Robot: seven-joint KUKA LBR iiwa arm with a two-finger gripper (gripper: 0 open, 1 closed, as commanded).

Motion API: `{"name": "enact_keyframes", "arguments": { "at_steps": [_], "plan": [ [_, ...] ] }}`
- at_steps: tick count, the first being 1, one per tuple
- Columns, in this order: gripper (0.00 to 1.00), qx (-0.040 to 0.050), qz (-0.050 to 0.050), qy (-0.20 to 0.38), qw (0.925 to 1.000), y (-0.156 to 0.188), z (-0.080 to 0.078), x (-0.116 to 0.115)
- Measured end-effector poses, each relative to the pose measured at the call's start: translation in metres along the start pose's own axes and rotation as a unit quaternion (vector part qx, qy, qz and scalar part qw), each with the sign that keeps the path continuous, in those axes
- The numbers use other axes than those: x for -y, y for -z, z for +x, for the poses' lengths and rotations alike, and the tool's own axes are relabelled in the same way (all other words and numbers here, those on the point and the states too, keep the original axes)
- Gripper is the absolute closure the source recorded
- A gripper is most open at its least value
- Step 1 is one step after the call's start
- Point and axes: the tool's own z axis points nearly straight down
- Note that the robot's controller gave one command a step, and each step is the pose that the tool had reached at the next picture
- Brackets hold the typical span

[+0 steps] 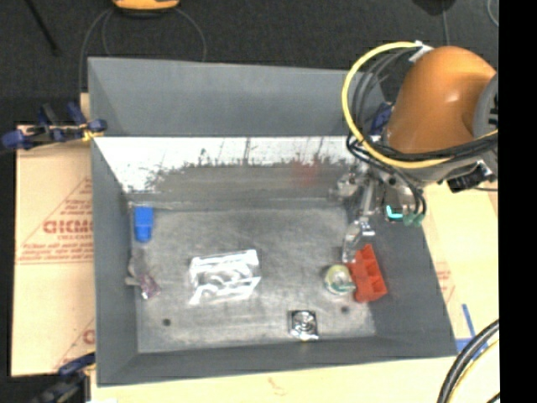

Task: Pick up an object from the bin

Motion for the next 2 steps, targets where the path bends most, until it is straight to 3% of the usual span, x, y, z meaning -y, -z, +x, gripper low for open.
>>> {"name": "enact_keyframes", "arguments": {
  "at_steps": [1,2],
  "plan": [
    [0.0,-0.0026,-0.001,0.074,0.9972,-0.102,0.078,-0.071],
    [0.0,0.0058,0.0,0.111,0.9938,-0.118,-0.013,-0.136]
  ]
}}
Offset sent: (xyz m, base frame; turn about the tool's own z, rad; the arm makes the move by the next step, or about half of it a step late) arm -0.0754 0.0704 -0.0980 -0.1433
